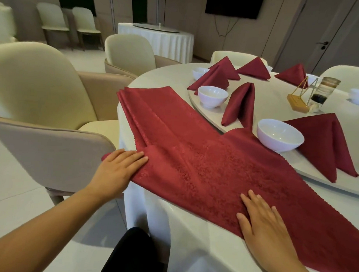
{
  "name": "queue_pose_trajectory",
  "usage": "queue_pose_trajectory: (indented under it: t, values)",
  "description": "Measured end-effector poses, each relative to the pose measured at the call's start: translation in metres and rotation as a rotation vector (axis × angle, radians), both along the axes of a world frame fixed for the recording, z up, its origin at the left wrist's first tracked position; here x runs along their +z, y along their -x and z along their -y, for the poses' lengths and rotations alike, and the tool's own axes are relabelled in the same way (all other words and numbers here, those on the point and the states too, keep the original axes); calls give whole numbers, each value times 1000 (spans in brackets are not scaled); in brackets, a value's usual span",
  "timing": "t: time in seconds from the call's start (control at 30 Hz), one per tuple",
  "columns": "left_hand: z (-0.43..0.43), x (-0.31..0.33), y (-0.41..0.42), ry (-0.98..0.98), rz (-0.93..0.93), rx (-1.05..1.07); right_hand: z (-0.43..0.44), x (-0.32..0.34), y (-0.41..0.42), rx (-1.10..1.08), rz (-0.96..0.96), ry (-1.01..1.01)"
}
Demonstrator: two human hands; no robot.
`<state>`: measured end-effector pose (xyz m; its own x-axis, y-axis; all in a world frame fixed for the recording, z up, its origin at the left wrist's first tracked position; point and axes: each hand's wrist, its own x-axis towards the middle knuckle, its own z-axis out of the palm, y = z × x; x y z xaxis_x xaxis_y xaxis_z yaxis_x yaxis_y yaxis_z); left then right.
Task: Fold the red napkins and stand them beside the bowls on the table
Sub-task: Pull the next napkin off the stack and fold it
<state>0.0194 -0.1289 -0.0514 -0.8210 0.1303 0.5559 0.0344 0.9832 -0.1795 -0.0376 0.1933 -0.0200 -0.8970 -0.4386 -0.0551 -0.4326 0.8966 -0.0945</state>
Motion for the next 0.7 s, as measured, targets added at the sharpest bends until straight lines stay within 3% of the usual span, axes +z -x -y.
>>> queue_pose_trajectory:
  t: [0.17, 0.4, 0.63, 0.7]
  values:
    - [41, 5, -18, -31, -14, 126, 0, 1, -1, 12, -22, 14]
    - [52, 29, -50, -157, -18, 100, -2, 0, 0, 47, -32, 59]
    - [52, 62, -73, -147, 18, 18, -3, 13, 6, 150, -50, 104]
    - [42, 82, -72, -364, 90, -30, -7, 20, 15, 163, -50, 134]
